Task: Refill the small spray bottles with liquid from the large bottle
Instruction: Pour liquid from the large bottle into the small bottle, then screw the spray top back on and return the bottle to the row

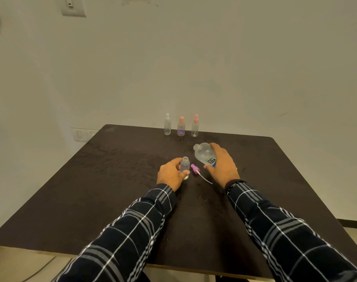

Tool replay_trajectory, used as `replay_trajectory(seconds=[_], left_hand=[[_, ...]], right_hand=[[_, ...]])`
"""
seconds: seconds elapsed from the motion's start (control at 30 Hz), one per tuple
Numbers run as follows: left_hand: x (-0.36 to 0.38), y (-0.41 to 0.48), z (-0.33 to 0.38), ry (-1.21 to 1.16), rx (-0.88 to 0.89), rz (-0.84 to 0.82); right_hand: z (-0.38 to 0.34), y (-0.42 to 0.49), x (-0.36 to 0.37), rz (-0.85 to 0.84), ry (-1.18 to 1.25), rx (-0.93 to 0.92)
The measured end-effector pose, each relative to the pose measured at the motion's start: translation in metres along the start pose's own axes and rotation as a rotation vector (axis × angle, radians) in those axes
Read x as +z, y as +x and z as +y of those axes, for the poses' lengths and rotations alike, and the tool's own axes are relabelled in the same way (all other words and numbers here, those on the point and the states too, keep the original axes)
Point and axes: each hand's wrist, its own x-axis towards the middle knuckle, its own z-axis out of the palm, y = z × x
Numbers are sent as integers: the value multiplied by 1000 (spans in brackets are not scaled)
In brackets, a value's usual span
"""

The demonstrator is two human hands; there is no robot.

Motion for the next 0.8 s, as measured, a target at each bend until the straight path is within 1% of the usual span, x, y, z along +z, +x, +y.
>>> replay_trajectory(seconds=[0.27,0.47,0.73,0.8], left_hand=[[-1,-2,0,-10,11,1],[-1,-3,1,-29,12,-5],[-1,-5,3,-35,5,4],[-2,-6,4,-37,-1,0]], right_hand=[[5,-1,1,71,279,76],[8,-6,1,103,431,158],[11,-6,2,100,478,251],[14,-4,2,64,460,289]])
